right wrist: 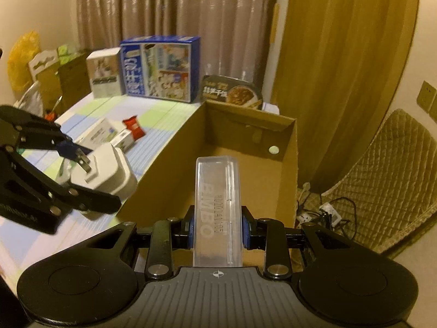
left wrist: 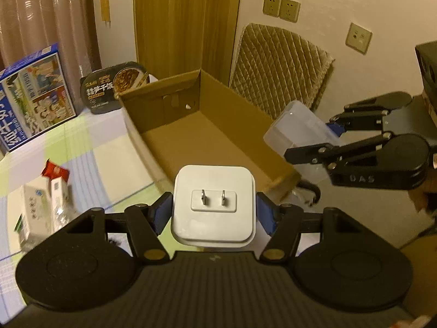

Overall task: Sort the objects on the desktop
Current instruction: 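Carry the plug adapter with the left gripper while the right carries the case to the cardboard box, then open the left gripper over the box while the right releases the case inside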

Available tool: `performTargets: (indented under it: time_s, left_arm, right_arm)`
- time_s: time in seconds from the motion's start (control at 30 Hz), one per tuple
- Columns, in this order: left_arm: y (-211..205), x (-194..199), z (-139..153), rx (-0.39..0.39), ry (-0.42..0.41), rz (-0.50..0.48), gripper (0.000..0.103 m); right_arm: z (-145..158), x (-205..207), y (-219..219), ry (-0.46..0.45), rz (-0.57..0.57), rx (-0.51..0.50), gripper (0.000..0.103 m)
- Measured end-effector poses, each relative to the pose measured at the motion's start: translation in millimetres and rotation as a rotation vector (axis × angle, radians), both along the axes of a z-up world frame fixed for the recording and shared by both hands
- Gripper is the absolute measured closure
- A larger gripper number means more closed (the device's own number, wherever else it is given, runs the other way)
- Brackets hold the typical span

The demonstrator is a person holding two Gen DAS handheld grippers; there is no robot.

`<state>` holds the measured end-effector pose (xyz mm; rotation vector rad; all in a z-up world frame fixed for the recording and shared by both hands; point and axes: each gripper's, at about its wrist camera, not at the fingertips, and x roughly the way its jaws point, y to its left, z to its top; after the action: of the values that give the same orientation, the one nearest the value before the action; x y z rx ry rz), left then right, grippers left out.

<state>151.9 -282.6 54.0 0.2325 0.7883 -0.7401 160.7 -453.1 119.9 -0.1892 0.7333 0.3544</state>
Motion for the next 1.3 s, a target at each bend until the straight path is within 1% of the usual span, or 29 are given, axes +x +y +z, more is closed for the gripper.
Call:
performTargets:
  time_s: [0.23,0.37,0.53,0.7,0.8,0.97,1.23,1.3]
  left_arm:
    - [-31,34,-13,-0.007,0.016,-0.007,0.043]
    - [-42,48,-29,0.007,0.031,-0.015,0.043]
    - [-49,56,-49,0.013,0.047,-0.029,0.043]
    - [-58,60,-61,0.050,0.039,-0.053,0.042]
    - [-56,59,-60,0.064,0.005,-0.049,0.040]
    - [-42,56,-51,0.058,-0.026,-0.030,0.039]
    - [-19,53,-41,0.034,-0.038,0.011,0.035]
    - [-14,51,-39,0.024,-0.035,0.017,0.035]
  right_arm:
    - [-15,37,-15,0.033,-0.034,0.043,0.075]
    - [-22,52,-21,0.044,-0.048,0.059,0.075]
    - [-31,62,-24,0.054,-0.063,0.075,0.075]
    - [-37,68,-24,0.067,-0.067,0.082,0.075]
    - [-39,68,-24,0.069,-0.069,0.084,0.075]
    - [-39,70,-22,0.071,-0.063,0.083,0.075]
    - [-42,72,-12,0.063,-0.051,0.085,0.074]
    - [-43,75,-13,0.057,-0.061,0.099,0.064]
